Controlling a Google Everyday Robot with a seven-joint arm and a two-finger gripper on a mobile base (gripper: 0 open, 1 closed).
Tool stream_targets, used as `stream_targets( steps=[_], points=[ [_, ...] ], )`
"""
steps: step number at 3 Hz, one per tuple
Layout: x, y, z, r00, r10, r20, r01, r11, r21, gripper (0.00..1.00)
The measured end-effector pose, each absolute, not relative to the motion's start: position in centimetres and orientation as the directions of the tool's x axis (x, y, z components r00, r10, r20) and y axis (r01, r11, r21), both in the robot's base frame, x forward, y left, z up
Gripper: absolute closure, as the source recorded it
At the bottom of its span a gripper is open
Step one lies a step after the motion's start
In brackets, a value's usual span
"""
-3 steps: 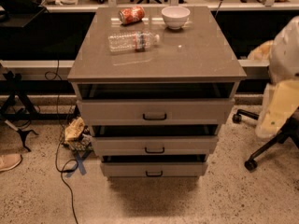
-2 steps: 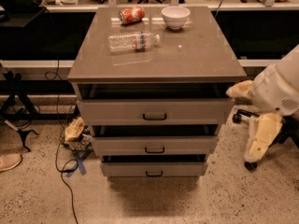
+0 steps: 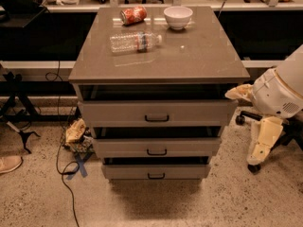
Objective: Open middle drawer
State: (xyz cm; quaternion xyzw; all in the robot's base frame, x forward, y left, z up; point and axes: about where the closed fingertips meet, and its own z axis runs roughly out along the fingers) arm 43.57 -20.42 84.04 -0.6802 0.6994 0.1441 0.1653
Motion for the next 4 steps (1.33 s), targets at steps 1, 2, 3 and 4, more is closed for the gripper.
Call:
stream_targets(
  steps=[1,2,3,4],
  points=[
    [43.6,-20.9,83.4,-0.008,-0.895,-0.445,-0.999,0.024,-0.032,0.00],
    [44.2,-24.3,78.0,0.018,-0.893,-0.449,-0.999,0.004,-0.046,0.00],
    [45.8,-27.8,70.8,0.075,-0.892,-0.446,-0.996,-0.046,-0.075,0.00],
    [48.0,-29.5,62.7,0.087,-0.886,-0.455,-0.995,-0.059,-0.075,0.00]
  ],
)
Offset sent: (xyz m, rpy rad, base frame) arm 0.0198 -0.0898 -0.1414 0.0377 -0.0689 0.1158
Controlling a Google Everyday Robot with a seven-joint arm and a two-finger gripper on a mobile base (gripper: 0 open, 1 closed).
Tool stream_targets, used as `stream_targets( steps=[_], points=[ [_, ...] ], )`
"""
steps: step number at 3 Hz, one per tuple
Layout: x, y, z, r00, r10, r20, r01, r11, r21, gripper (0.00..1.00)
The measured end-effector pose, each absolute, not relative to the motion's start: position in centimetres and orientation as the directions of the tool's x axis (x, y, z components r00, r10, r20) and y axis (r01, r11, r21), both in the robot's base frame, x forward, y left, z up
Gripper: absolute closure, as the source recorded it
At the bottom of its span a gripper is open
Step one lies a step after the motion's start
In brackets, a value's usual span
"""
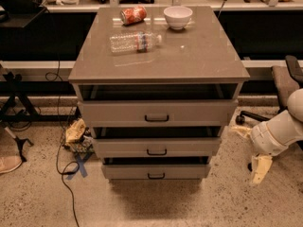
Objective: Open middle drawer
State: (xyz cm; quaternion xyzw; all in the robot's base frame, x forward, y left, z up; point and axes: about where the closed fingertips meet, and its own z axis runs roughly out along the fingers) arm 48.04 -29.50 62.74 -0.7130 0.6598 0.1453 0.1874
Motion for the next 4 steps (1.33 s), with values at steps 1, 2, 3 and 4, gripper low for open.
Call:
stream_targets(
  steps=[1,2,3,4],
  points=[
    [48.0,-29.5,62.7,0.087,-0.886,-0.455,-0.995,-0.059,-0.075,0.00],
    [47.7,-28.4,59.5,0.110,-0.874,-0.473,-0.992,-0.071,-0.100,0.00],
    [47.4,-26.1,54.3,0.165,-0.852,-0.497,-0.982,-0.095,-0.164,0.00],
    [48.1,-23.1,50.0,0.211,-0.835,-0.509,-0.964,-0.092,-0.249,0.00]
  ],
)
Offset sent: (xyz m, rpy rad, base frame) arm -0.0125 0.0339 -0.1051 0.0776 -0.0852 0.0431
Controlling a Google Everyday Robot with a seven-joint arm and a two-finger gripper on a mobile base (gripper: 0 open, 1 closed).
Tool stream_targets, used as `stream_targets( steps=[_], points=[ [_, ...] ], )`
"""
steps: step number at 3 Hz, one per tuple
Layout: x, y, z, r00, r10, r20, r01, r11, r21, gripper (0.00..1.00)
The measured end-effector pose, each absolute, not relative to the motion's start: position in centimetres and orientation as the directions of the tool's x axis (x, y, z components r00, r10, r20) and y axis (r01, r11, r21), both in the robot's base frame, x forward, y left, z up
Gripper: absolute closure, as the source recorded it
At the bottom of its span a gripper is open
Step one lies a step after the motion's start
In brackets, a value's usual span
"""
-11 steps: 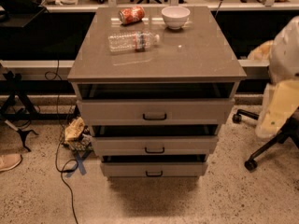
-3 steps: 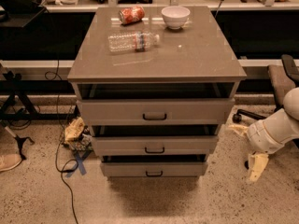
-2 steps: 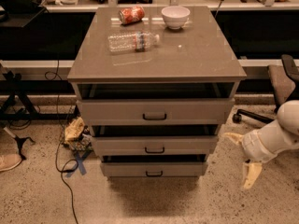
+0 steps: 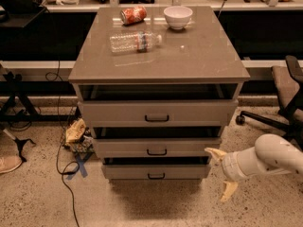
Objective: Open middle drawer
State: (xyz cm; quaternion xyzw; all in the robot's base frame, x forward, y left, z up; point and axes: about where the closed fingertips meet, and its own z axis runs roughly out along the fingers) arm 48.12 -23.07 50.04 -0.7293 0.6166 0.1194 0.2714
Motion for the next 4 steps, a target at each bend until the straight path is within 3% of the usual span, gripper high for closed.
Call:
stream_targets(
  steps=[4],
  points=[
    [52.8,-21.1,45.3,0.166,-0.877,-0.451,-0.936,0.004,-0.352,0.00]
  ],
)
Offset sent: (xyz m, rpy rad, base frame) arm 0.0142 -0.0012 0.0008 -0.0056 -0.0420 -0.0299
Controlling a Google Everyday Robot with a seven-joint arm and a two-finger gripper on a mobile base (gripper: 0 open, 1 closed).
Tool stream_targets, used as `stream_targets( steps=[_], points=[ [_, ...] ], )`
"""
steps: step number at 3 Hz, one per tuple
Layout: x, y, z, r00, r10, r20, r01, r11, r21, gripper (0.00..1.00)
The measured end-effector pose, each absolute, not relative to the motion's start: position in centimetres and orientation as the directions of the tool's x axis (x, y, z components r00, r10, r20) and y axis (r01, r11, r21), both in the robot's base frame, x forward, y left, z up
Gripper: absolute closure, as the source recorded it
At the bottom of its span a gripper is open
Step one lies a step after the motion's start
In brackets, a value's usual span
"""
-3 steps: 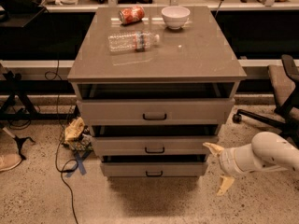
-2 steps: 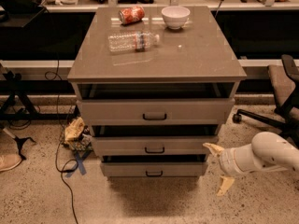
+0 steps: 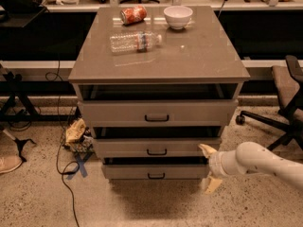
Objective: Open middle drawer
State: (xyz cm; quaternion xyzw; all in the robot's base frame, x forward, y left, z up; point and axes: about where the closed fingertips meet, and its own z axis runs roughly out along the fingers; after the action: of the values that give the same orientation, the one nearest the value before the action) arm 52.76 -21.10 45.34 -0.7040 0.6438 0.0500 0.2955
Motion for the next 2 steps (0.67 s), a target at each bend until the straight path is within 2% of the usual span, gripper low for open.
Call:
stream_targets(
  steps=[2],
  points=[
    [58.7,-18.1,43.1,0.141,-0.900,-0.413,-0.875,0.081,-0.477,0.00]
  ],
)
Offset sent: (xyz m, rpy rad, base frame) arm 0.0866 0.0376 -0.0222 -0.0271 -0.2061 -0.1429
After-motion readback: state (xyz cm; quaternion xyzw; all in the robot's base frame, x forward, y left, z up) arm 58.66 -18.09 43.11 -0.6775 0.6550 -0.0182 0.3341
